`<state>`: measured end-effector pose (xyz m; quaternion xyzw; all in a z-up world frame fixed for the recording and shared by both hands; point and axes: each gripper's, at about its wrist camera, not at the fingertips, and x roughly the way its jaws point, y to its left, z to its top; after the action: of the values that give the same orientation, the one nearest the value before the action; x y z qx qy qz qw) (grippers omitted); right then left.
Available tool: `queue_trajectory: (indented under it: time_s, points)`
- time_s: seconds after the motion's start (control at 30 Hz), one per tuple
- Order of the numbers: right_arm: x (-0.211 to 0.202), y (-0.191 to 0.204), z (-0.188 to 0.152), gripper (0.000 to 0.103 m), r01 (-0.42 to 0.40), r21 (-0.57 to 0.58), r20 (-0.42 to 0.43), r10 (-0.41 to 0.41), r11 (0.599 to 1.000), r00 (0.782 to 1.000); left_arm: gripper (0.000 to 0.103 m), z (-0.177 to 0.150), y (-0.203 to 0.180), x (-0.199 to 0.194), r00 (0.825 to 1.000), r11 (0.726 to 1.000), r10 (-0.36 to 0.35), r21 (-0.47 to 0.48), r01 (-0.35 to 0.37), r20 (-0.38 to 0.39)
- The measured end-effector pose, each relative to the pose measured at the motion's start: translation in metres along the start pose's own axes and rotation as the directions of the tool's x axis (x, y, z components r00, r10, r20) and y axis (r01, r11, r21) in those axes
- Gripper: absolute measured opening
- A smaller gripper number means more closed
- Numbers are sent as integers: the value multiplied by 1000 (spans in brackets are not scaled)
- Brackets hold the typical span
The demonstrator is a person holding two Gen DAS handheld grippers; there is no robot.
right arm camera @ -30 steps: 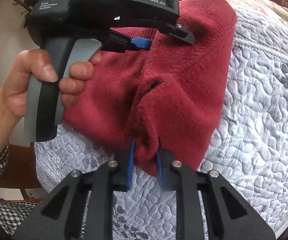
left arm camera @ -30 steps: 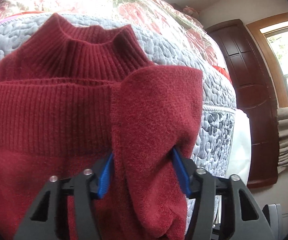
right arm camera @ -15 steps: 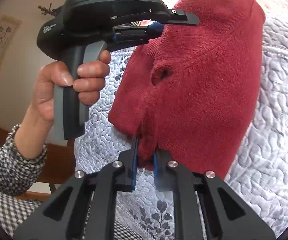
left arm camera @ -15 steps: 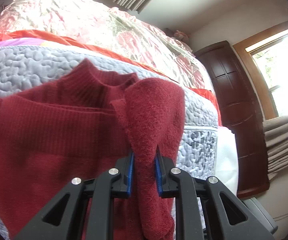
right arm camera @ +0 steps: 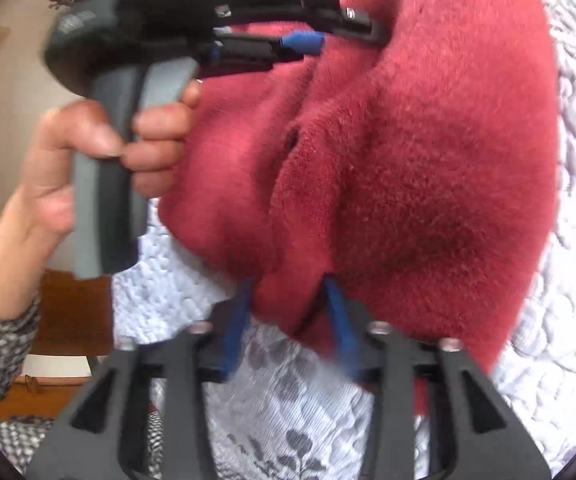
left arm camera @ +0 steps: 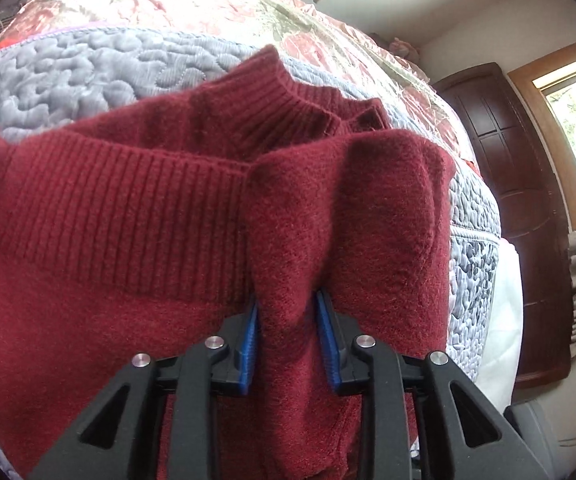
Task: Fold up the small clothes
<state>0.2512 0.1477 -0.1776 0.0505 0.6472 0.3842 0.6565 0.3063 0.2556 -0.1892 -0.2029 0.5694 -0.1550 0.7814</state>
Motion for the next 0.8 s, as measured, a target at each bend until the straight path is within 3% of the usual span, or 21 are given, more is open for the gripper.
queue_trajectory:
  time_s: [0.03,0.13,0.2,0.3,0.4,0.47,0.5,0.6,0.8]
  points:
    - [-10,1,-2,62,-3,-8,6,3,1000,1000,37,0,-1,-2,1000,1000,3,2,-3,-2]
    - [-51,-1,-5,68,13,-40,81,-10,999,997,61,-1,2,-8,999,999,-42,-33,42,-4]
    - [-73,-11,-10,69,32,-12,127,-31,999,991,65,-5,3,-8,996,994,-93,-58,92,-9]
    - [-94,-34,-16,69,58,57,164,-67,997,984,65,-10,3,-1,994,991,-108,-79,107,-10]
    - [-109,-58,-20,69,72,114,176,-91,991,980,50,-15,-2,1,992,988,-127,-85,127,8]
    - [-108,-64,-24,69,75,134,177,-98,988,979,24,-17,-7,0,992,989,-122,-84,123,18]
    - [-108,-65,-25,69,77,142,176,-102,987,979,19,-17,-8,-2,992,988,-126,-87,128,27]
    - [-113,-78,-26,69,73,165,175,-102,984,979,17,-16,-9,-12,983,979,-172,-102,179,69]
    - [-95,-67,-25,69,82,159,172,-109,984,979,16,-13,-7,-54,960,966,-239,-67,250,145]
